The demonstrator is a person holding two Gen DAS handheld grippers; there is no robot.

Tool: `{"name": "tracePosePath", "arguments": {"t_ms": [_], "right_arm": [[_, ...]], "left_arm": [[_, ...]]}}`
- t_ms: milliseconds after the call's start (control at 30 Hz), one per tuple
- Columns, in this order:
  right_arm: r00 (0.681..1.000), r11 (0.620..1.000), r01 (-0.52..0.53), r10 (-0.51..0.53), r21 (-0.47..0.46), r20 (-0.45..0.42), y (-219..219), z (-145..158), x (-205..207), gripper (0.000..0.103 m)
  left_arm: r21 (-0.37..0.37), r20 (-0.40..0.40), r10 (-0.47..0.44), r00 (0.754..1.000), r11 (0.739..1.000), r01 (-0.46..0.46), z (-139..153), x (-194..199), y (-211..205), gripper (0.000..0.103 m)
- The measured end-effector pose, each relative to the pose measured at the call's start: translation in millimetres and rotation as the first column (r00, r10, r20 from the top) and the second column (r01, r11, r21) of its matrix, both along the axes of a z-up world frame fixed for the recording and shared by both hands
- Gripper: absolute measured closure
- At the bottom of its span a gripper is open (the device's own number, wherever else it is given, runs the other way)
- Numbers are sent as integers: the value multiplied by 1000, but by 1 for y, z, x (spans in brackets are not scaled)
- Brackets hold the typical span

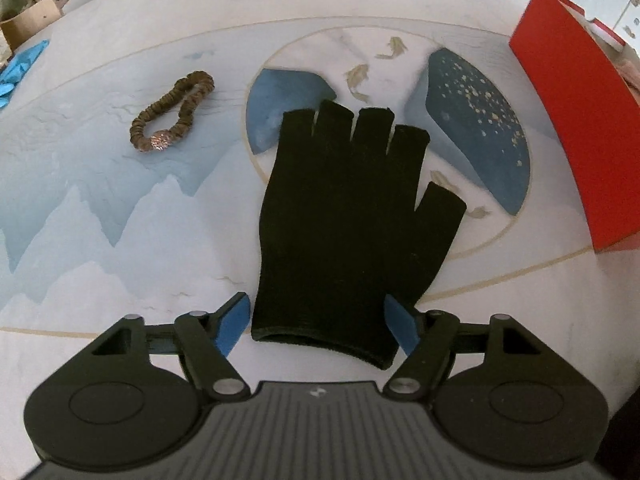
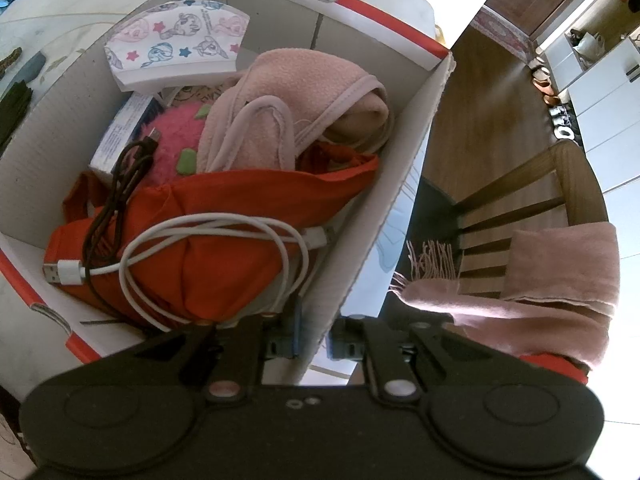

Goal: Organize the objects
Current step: 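Return the left tool to the table and grasp the second black glove, then carry the black glove with the left gripper over the box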

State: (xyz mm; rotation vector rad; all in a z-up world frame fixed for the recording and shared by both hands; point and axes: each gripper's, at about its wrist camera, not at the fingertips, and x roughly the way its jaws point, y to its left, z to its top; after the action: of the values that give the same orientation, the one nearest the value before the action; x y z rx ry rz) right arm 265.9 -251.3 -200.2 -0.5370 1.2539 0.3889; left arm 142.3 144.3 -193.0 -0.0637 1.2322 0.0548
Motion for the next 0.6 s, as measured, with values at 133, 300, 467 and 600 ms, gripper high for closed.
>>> {"name": "tracePosePath", "arguments": {"t_ms": [133, 300, 467, 600], "right_arm": [[1000, 1000, -2, 2, 0, 3, 0, 1, -1, 92], [1000, 1000, -7, 7, -1, 9, 1, 1, -3, 92], [1000, 1000, -12, 12, 0, 10, 2, 2, -2, 92], [1000, 1000, -14, 14, 2, 13, 3, 2, -3, 92]], "left_arm": [[-13, 9, -4, 1000, 1000, 4, 5, 1, -6, 75], [18, 3, -37, 999, 999, 37, 7, 1, -23, 93], [-14, 61, -65, 996, 998, 66, 34, 6, -36, 94], [-34, 153, -110, 982, 993, 117, 71, 13, -52, 94]]}}
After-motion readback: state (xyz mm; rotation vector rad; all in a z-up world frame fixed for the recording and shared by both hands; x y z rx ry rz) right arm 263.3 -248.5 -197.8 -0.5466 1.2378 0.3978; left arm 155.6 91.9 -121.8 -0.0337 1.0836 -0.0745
